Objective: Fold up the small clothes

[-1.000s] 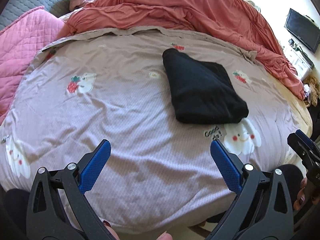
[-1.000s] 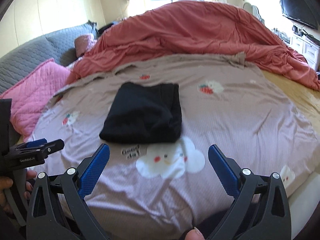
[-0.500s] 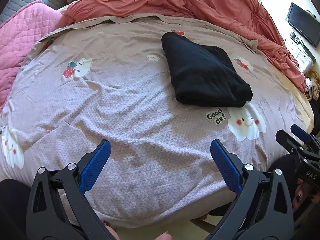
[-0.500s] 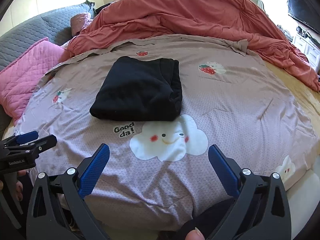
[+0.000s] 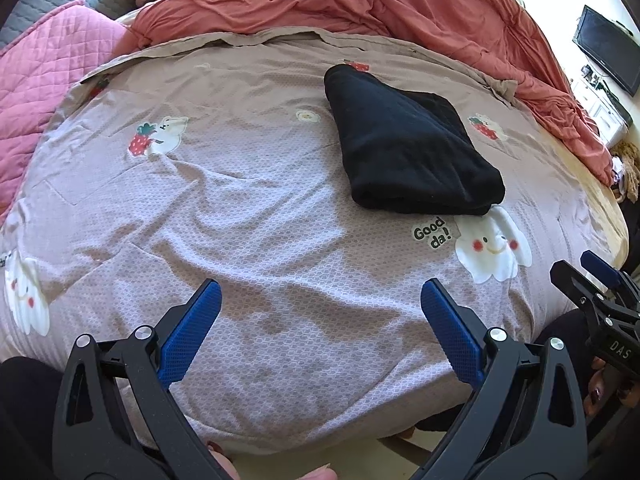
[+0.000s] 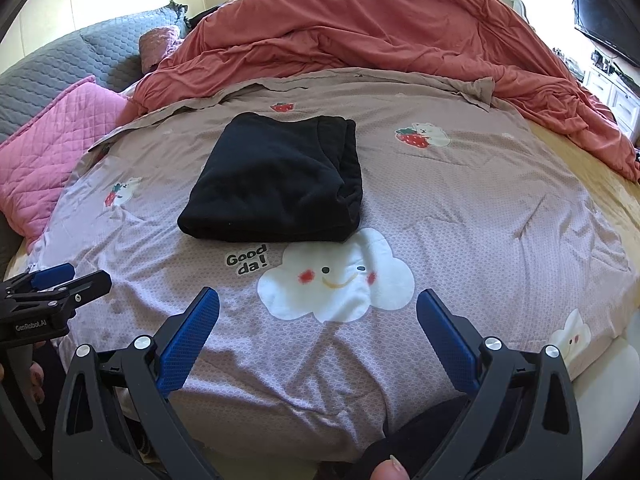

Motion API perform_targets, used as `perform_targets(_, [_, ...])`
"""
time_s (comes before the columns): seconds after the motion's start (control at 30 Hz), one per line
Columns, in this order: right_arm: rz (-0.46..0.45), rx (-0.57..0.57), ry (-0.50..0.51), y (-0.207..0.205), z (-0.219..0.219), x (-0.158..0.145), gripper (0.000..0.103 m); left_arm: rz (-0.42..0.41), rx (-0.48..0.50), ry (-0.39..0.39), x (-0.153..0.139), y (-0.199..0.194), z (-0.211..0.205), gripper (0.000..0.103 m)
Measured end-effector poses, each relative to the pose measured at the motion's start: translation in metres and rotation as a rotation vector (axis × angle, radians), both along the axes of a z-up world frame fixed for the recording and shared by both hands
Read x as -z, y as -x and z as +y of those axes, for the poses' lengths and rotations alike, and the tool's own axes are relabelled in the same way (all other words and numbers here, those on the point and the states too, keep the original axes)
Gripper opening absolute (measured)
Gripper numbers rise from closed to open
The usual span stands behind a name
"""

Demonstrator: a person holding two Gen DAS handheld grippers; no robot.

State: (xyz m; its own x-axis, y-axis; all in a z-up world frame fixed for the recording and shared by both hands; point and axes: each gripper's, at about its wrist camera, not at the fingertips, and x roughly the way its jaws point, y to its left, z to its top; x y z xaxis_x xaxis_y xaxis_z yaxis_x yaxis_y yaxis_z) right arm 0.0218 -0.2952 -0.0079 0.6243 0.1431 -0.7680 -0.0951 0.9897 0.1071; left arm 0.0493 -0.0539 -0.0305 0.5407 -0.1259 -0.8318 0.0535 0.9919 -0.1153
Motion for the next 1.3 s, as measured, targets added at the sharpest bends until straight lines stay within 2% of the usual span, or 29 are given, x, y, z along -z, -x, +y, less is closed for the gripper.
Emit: perform_targets(1.3, [0.0, -0.005, 0.004, -0.0006, -0.002, -0.0003, 0.098, -0.014, -0.01, -0.028, -0.005, 0.001, -0.0027, 0.093])
